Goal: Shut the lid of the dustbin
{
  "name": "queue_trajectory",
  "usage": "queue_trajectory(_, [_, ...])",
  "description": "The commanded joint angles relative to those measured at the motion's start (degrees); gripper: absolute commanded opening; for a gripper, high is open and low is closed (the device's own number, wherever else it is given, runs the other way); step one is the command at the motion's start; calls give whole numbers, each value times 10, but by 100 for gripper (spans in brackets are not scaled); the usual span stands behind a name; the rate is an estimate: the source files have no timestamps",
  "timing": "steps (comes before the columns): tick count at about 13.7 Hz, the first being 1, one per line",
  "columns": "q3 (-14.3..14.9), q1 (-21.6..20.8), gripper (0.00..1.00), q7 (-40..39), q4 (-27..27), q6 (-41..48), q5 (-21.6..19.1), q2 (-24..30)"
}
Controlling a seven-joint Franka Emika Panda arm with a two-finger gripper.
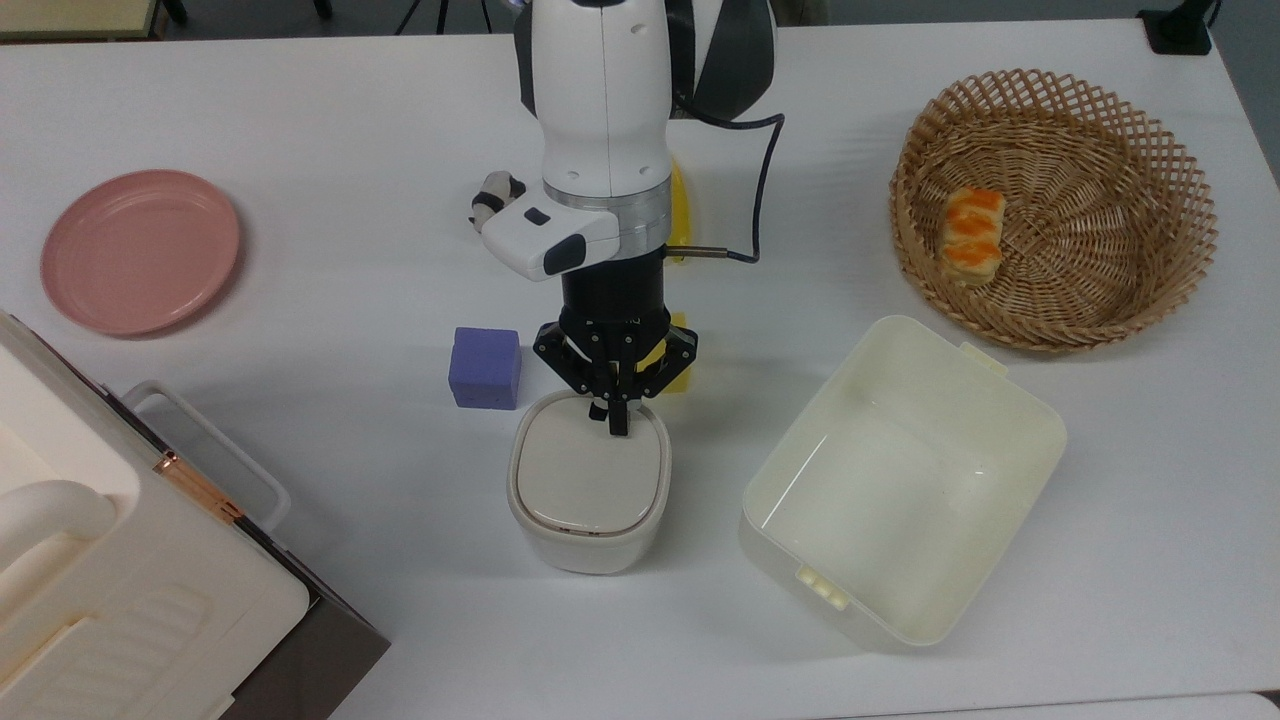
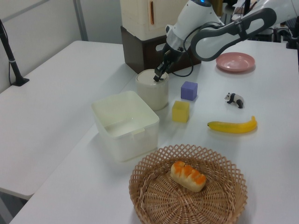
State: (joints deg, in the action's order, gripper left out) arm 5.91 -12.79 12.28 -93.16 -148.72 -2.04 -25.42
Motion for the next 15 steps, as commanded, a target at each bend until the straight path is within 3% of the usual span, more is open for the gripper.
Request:
queue_trajectory(1, [12,-16,2,6,-33,11,-14,32])
queue_trajectory(3, [12,-14,6,6,-44,30,-14,71])
queue_trajectory(5, [12,-13,10,-1,-51,113,-13,125])
queue_trajectory(7, [12,-7,13,-28,-50,233,-12,171])
queue_trajectory(10, [13,3,27,-80,-41,397,-7,205])
queue_trajectory(12, [13,10,48,-110,-32,443,-3,205])
queue_trajectory(14, [13,15,100,-138,-31,486,14,205])
queue_trajectory(15, [13,15,100,-139,-31,490,23,205])
